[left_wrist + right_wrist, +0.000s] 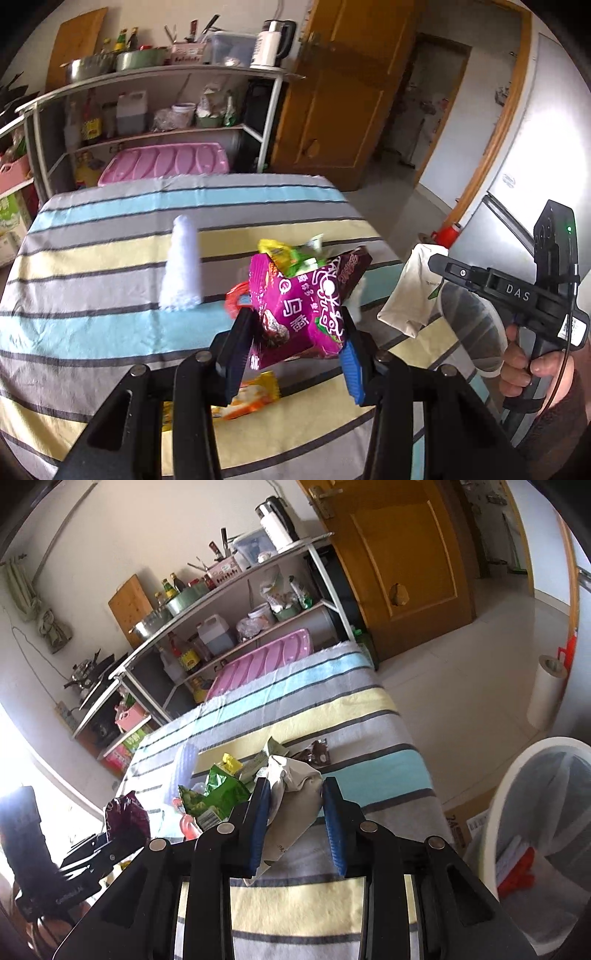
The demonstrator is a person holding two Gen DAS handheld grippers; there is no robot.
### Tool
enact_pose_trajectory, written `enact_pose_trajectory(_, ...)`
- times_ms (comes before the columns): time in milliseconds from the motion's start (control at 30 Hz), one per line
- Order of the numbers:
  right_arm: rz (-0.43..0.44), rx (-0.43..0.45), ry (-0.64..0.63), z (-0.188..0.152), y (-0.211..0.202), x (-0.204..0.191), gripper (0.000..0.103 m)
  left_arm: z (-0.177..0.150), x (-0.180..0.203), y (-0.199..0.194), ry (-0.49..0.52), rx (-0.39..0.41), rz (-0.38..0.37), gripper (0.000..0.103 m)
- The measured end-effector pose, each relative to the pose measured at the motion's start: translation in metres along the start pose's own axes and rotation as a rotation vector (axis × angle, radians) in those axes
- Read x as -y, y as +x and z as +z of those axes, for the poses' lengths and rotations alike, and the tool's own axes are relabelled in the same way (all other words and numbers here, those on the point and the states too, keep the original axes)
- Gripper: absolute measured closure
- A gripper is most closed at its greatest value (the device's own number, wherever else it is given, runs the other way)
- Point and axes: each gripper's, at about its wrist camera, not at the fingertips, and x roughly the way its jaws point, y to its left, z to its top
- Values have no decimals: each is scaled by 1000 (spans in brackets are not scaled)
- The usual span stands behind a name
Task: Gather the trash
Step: 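Carry the pink wrapper and cloth to the bin and release both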
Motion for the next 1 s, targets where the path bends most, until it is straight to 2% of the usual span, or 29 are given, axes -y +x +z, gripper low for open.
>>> enact_pose_trajectory(233, -27, 61, 40, 0, -41, 29, 73, 11, 42, 5, 68, 6, -59, 57)
enact_pose_trajectory(533, -108, 114, 88, -3, -88, 72, 73, 13, 110, 32, 157, -52, -172, 57)
enact_pose_trajectory(700, -192, 143, 127, -10, -117, 107, 73, 12, 160, 52, 213, -96, -256, 57)
enact_pose_trajectory(767, -237, 143, 137, -13, -125, 123, 73, 9, 181, 59, 255, -108, -268, 57)
enact_pose_trajectory(867, -294, 127, 157, -20, -131, 148, 73, 3, 215, 77, 290, -164, -331, 57)
enact_pose_trajectory(1000, -357, 108, 190, -30, -137, 179, 73, -9, 249, 100, 327, -222, -353, 57)
